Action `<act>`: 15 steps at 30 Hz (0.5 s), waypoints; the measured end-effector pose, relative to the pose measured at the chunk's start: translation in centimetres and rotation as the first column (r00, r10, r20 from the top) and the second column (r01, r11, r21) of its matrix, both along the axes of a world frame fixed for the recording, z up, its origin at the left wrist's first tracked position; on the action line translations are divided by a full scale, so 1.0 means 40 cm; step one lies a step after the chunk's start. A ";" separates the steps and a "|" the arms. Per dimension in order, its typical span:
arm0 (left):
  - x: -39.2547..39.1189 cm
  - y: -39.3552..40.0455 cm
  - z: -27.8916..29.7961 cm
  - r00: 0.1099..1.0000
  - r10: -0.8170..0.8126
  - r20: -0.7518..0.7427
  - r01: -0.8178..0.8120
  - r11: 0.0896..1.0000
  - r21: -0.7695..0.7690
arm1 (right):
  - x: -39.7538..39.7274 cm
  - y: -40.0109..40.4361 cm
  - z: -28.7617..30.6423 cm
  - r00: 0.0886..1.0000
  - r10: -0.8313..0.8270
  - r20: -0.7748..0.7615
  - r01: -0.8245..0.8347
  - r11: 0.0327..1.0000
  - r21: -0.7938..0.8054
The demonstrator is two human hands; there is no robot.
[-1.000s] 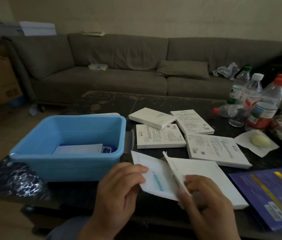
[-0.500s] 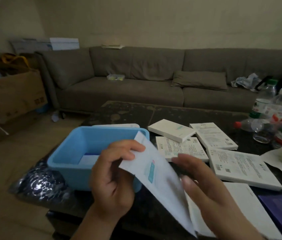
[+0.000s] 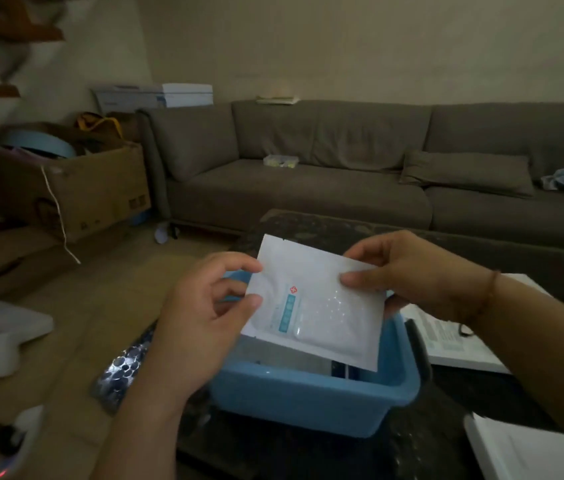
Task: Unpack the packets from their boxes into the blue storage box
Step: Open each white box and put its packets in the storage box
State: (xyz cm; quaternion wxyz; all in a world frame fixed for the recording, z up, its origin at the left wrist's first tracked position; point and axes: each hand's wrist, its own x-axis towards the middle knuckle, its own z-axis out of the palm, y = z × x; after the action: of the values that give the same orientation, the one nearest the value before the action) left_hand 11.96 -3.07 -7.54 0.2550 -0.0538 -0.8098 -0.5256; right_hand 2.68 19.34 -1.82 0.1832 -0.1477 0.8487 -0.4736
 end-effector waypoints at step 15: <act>-0.043 -0.071 -0.051 0.950 0.273 0.153 -0.233 0.943 -0.239 | -0.060 -0.194 -0.164 0.977 0.213 0.030 -0.200 0.850 0.486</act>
State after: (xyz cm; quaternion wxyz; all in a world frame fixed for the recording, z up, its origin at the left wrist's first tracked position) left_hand 10.23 -5.92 -9.59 0.2372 0.0722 -0.8827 -0.3992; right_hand 0.28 11.60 -8.37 0.2537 -0.1930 0.9218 -0.2205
